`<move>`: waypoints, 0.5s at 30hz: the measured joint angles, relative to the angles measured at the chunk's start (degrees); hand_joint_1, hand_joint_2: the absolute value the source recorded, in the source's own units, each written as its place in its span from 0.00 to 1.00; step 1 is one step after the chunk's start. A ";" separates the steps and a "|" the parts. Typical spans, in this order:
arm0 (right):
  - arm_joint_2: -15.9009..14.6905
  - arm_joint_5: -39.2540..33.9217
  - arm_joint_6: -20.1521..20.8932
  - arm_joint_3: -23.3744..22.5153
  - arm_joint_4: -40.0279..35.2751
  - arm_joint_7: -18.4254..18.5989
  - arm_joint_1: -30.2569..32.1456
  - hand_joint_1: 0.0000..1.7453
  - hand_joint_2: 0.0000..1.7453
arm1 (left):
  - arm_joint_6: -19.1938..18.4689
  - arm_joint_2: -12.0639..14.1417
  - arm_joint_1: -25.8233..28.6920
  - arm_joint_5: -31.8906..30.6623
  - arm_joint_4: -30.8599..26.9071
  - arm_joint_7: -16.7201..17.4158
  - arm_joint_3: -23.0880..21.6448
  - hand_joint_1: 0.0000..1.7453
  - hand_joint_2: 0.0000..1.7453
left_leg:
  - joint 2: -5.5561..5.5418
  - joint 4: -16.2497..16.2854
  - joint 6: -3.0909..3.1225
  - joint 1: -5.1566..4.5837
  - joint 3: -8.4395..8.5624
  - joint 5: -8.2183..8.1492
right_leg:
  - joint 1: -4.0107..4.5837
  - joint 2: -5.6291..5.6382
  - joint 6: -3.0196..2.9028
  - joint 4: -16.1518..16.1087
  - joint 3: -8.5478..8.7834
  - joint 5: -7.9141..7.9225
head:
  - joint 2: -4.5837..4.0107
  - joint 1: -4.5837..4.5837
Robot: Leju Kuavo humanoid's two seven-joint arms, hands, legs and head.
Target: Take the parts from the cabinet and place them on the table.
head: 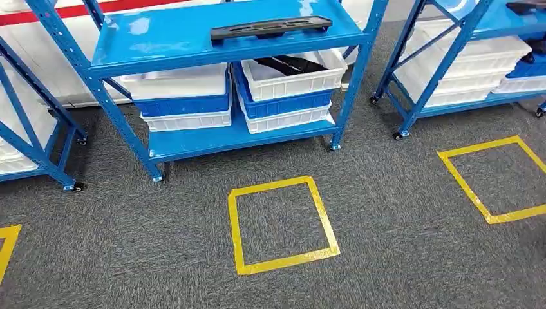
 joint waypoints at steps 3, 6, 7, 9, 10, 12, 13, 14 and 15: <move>0.09 0.02 0.00 -0.02 0.00 -0.04 0.07 0.00 0.00 | 0.00 0.02 -0.03 0.00 0.00 0.00 0.00 0.00 0.00 | -0.03 0.00 0.50 -0.04 0.92 -1.14 | -0.04 -0.02 -0.62 10.02 -7.25 -3.86 | 0.00 0.24; -0.06 0.11 -0.02 -0.02 0.00 -0.04 0.50 0.00 0.00 | 0.00 -0.11 0.17 0.00 0.00 0.00 0.00 0.00 0.00 | -0.41 0.01 0.29 -0.08 2.81 -2.72 | 0.06 -0.05 0.84 9.38 -10.21 -3.89 | 0.00 0.22; -0.17 0.13 -0.02 -0.02 0.00 -0.04 0.52 0.00 0.00 | 0.00 -0.13 0.19 0.00 0.00 0.00 0.02 0.00 0.00 | -0.50 0.01 0.10 -0.06 3.94 -3.56 | 0.00 -0.13 1.68 4.82 -9.40 -1.50 | 0.00 0.26; -0.20 0.17 -0.02 -0.02 0.02 -0.04 0.57 0.00 0.00 | 0.00 -0.17 0.19 0.00 0.00 0.02 0.02 0.00 0.00 | -0.47 -0.03 -0.35 -0.02 5.38 -4.96 | -0.11 -0.63 3.04 -3.09 -7.81 4.79 | 0.00 0.39; -0.17 0.22 -0.02 -0.02 0.15 -0.04 0.83 0.00 0.00 | -0.02 -0.15 0.18 0.00 0.15 0.04 0.09 0.00 0.00 | -0.43 0.44 -0.77 -0.43 6.49 -6.12 | -0.02 -1.34 2.17 -4.46 -8.15 7.31 | -0.02 0.57; -0.13 0.26 -0.02 -0.02 0.13 -0.04 0.50 0.00 0.00 | -0.04 -0.17 0.03 0.02 0.13 0.13 0.13 0.00 0.00 | -0.30 -0.58 -1.33 -0.75 6.00 -6.70 | 0.23 -1.03 -0.07 -4.52 -6.97 7.04 | 0.00 0.37; -0.06 0.31 0.00 -0.02 0.13 -0.04 0.66 0.00 0.00 | -0.04 -0.13 0.02 0.00 0.11 0.11 0.20 0.00 0.00 | -0.29 0.01 -1.40 -0.75 6.71 -6.45 | -0.01 -0.94 -0.23 -4.76 -6.96 6.99 | 0.00 0.31; -0.02 0.35 -0.02 -0.02 0.13 -0.04 0.61 0.00 0.00 | -0.04 -0.11 -0.02 0.00 0.11 0.13 0.26 0.00 0.00 | -0.26 1.03 -1.63 -0.65 6.30 -5.76 | -0.36 -0.59 -0.86 -4.79 -6.16 6.75 | 0.00 0.14; 0.00 0.37 -0.02 -0.02 0.11 -0.04 0.70 0.00 0.00 | -0.04 -0.08 -0.02 0.00 0.09 0.13 0.31 0.00 0.00 | -0.15 3.90 -1.97 -0.49 4.71 -4.98 | -0.38 -0.62 -1.34 -5.31 -5.59 6.41 | 0.00 0.20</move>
